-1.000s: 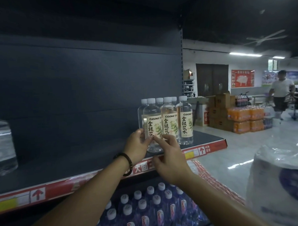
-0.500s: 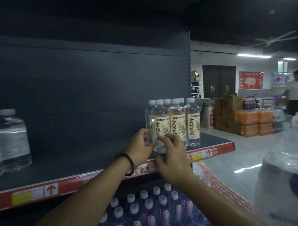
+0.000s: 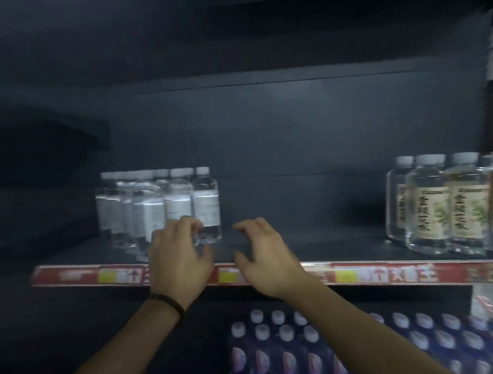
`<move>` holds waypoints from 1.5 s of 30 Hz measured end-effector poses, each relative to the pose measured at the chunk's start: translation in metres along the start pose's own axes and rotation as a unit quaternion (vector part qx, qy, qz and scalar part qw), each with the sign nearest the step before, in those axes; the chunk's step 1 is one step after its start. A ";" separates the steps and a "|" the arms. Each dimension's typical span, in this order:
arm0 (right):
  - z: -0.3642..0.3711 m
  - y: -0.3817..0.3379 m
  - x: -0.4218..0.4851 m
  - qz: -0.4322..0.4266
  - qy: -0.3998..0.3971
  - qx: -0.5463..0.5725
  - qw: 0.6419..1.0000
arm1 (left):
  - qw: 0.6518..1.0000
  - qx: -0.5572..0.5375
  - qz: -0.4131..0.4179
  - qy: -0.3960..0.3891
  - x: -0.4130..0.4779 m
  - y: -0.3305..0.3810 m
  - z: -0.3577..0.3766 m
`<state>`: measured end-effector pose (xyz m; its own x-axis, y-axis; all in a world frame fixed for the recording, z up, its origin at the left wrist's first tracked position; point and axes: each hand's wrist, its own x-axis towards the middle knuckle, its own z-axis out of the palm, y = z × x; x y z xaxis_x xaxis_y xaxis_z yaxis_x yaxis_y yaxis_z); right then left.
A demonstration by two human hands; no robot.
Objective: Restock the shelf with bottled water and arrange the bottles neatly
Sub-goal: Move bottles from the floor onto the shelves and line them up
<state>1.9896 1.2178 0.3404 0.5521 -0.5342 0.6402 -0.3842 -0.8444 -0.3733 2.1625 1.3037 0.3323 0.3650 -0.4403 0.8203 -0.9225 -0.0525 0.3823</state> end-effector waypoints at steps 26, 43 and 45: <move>0.099 -0.074 0.079 0.008 -0.001 0.100 0.995 | 0.936 -0.276 -0.186 -0.118 0.045 -0.101 -0.043; -0.012 0.015 0.019 0.101 0.135 0.024 0.985 | 0.869 -0.393 -0.147 -0.263 0.057 -0.007 0.046; -0.023 0.027 0.010 0.094 0.157 -0.018 0.983 | 0.839 -0.432 -0.167 -0.284 0.057 0.011 0.060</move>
<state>1.9677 1.1904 0.3519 0.2143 -0.6376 0.7400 -0.4860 -0.7267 -0.4854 2.1655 1.2241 0.3577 0.2398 -0.9002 0.3635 -0.2544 0.3031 0.9184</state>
